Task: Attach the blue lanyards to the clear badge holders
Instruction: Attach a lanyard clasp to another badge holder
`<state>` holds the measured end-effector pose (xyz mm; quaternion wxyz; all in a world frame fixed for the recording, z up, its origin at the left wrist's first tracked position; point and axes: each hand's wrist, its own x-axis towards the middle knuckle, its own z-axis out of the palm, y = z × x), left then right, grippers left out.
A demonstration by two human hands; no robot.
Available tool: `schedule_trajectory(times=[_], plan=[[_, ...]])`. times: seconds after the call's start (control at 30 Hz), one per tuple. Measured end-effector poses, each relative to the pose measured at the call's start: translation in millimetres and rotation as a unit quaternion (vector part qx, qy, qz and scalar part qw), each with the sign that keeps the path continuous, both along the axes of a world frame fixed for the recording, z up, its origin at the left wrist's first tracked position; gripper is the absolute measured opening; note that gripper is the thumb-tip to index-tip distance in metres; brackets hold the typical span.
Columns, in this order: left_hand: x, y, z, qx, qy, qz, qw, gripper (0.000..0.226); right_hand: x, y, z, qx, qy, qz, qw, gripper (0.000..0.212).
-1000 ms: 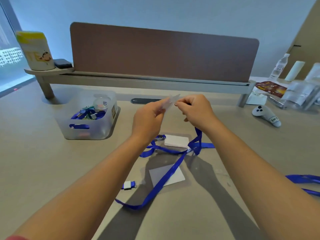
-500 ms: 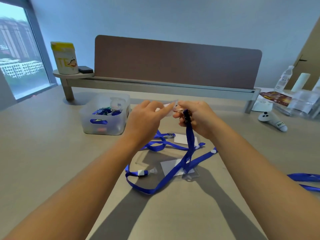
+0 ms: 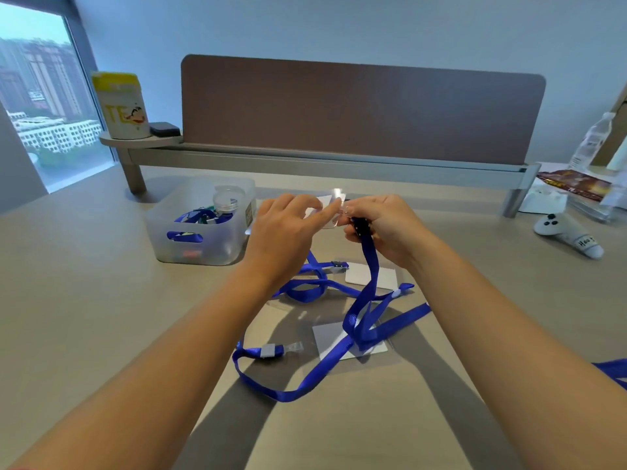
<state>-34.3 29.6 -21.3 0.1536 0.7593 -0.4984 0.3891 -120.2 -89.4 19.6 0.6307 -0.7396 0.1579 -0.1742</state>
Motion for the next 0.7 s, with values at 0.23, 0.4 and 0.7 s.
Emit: schedule_trajectory(times=[0.23,0.4,0.7], plan=[[-4.3,-15.3,4.3,-0.070,0.392,-0.064,0.915,0.033,9.4,-9.6,-7.1,-0.059,-0.004,0.006,0.998,0.015],[1.8,-26.9,14.2,-0.111,0.469,-0.059,0.874,0.027,16.4,-11.2,-15.9,-0.160,0.009,-0.002,0.987,0.025],[8.7,-39.9,22.8,-0.021,0.432,0.006,0.902,0.027,24.5,-21.9,-20.6,-0.240,0.022,-0.017,0.970,0.024]])
